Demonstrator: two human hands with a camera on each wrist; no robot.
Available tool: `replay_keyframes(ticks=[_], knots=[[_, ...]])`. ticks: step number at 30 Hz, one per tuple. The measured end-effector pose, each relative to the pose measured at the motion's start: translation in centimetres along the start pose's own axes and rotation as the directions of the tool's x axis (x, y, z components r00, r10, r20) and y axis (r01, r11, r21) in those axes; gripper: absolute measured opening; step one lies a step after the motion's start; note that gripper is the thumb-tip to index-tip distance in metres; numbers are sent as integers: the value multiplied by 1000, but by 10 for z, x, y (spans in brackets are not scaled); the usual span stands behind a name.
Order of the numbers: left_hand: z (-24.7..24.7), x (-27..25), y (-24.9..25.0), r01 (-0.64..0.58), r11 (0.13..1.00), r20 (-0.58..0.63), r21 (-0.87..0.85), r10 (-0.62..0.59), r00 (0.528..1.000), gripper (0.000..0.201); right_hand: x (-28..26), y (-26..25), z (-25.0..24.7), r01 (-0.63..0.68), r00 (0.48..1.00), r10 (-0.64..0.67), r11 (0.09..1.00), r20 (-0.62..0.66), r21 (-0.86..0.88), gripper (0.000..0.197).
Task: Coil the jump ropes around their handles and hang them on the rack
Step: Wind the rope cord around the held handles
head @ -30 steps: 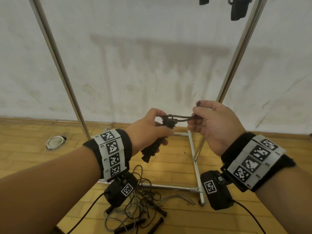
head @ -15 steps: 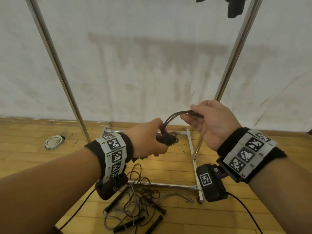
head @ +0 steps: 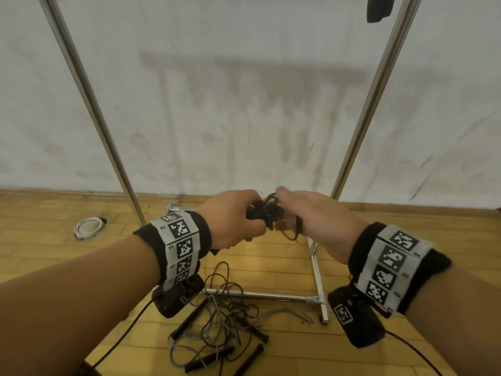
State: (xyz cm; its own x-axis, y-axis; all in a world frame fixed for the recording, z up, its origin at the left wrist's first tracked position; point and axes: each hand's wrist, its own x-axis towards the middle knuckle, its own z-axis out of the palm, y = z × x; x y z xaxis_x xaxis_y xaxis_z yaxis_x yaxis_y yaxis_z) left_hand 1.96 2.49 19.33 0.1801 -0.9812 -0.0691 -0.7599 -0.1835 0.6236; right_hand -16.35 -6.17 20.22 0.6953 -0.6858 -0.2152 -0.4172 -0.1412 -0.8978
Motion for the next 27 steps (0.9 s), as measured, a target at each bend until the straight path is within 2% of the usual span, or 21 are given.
replay_keyframes(ticks=[3, 6, 8, 11, 13, 16, 20, 24, 26, 27], knots=[[-1, -2, 3, -37, 992, -14, 119, 39, 999, 27, 0, -2, 2, 26, 999, -32, 979, -28, -200, 31], [1, -5, 7, -83, 962, 69, 260, 67, 995, 28, 5, -7, -4, -37, 994, 4, 956, -111, -293, 30], [6, -5, 8, -107, 934, 117, 342, 70, 991, 29, 7, -13, -11, -63, 992, 32, 963, -121, -263, 19], [14, -4, 13, -131, 872, 184, 472, 48, 982, 38, 5, -20, -15, -59, 997, 52, 989, -55, -136, 14], [18, -4, 16, -134, 837, 221, 531, 16, 975, 43, 2, -21, -9, -11, 1000, 9, 986, -12, -166, 13], [19, -3, 18, -119, 806, 215, 580, -10, 977, 40, 3, -22, 1, 58, 998, -61, 975, -8, -215, 15], [17, -7, 11, -108, 864, 211, 492, 2, 977, 24, 10, -17, -4, 57, 990, -80, 979, -114, -197, 18], [14, -16, 1, -153, 927, 219, 343, 79, 972, 16, 22, 1, -30, -64, 954, 0, 977, -299, -205, 28], [9, -17, -1, -90, 994, 185, 56, 78, 980, 14, 26, 12, -40, -128, 942, 55, 971, -331, -204, 32], [6, -17, -1, -47, 988, 162, -149, 71, 984, 16, 27, 16, -41, -146, 943, 69, 965, -326, -216, 33]])
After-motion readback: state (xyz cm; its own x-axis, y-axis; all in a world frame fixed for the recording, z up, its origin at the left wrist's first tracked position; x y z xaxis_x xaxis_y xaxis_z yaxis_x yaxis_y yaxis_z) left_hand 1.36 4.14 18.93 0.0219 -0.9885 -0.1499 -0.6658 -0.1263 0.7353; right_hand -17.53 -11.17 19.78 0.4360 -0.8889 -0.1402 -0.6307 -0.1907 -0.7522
